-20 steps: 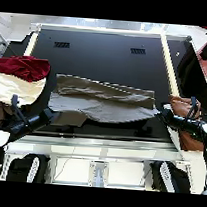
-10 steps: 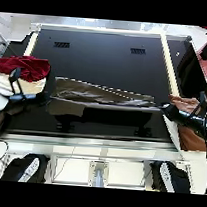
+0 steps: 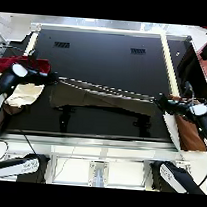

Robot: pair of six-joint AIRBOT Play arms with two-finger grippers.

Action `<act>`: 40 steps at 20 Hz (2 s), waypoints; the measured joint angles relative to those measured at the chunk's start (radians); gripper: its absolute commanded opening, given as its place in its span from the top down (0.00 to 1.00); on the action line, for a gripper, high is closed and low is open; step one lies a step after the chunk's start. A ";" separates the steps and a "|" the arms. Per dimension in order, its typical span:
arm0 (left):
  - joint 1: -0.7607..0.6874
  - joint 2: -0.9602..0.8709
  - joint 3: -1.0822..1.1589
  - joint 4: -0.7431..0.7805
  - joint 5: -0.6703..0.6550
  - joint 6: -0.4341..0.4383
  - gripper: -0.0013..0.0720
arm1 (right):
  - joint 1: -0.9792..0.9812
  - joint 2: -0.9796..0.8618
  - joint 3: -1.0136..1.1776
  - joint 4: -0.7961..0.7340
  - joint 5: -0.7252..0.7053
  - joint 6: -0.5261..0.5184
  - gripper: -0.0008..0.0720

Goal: Fold the shirts.

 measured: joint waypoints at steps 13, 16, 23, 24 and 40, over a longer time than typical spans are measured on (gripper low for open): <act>-0.035 -0.224 0.094 0.026 0.117 0.032 0.68 | 0.037 -0.296 0.125 -0.066 -0.144 0.027 0.97; -0.037 -0.210 0.095 0.030 0.123 0.032 0.45 | 0.034 -0.320 0.164 -0.101 -0.084 0.029 0.58; -0.031 -0.011 0.105 0.027 0.178 0.037 0.46 | -0.044 -0.301 0.411 -0.177 0.216 0.026 0.37; -0.041 0.021 0.117 0.027 0.179 0.045 0.48 | -0.059 -0.283 0.441 -0.197 0.246 0.026 0.37; -0.366 -0.236 0.484 0.027 -0.177 0.094 0.51 | -0.234 -0.373 0.230 -0.006 0.278 -0.103 0.20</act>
